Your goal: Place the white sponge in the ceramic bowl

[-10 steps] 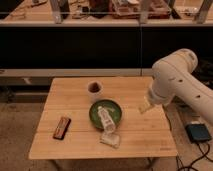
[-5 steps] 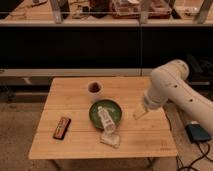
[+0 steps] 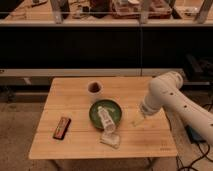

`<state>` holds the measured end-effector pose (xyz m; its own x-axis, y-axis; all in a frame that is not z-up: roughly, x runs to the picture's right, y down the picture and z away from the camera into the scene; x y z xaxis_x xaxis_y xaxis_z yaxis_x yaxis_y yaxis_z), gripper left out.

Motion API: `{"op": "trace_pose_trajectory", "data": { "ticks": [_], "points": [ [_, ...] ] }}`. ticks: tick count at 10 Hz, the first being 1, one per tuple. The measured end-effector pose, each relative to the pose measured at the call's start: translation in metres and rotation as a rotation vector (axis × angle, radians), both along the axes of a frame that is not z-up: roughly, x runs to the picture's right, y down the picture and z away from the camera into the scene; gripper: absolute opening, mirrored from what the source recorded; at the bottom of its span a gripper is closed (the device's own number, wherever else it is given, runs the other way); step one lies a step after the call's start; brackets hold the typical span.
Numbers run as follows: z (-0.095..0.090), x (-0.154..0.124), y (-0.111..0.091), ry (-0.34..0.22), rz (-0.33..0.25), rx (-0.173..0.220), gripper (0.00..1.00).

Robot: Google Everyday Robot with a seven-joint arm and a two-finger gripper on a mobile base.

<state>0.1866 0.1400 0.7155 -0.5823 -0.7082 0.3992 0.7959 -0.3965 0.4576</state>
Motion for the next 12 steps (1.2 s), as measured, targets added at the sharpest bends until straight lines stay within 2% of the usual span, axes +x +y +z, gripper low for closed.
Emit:
{"op": "trace_pose_trajectory", "data": {
  "ticks": [1, 2, 4, 5, 6, 7, 8, 10, 12],
  "points": [
    [-0.001, -0.007, 0.001, -0.038, -0.004, 0.010, 0.70],
    [-0.004, -0.020, 0.009, -0.119, -0.005, 0.013, 0.70],
    [-0.016, -0.058, 0.033, -0.352, -0.006, 0.022, 0.70],
    [-0.022, -0.069, 0.046, -0.464, -0.028, 0.042, 0.70],
    [-0.025, -0.076, 0.063, -0.560, -0.066, 0.062, 0.70],
    [-0.028, -0.079, 0.076, -0.630, -0.095, 0.082, 0.70],
    [-0.031, -0.082, 0.085, -0.685, -0.117, 0.100, 0.70],
    [-0.033, -0.087, 0.093, -0.738, -0.140, 0.120, 0.70],
    [-0.027, -0.090, 0.095, -0.727, -0.163, 0.150, 0.70]
  ]
}}
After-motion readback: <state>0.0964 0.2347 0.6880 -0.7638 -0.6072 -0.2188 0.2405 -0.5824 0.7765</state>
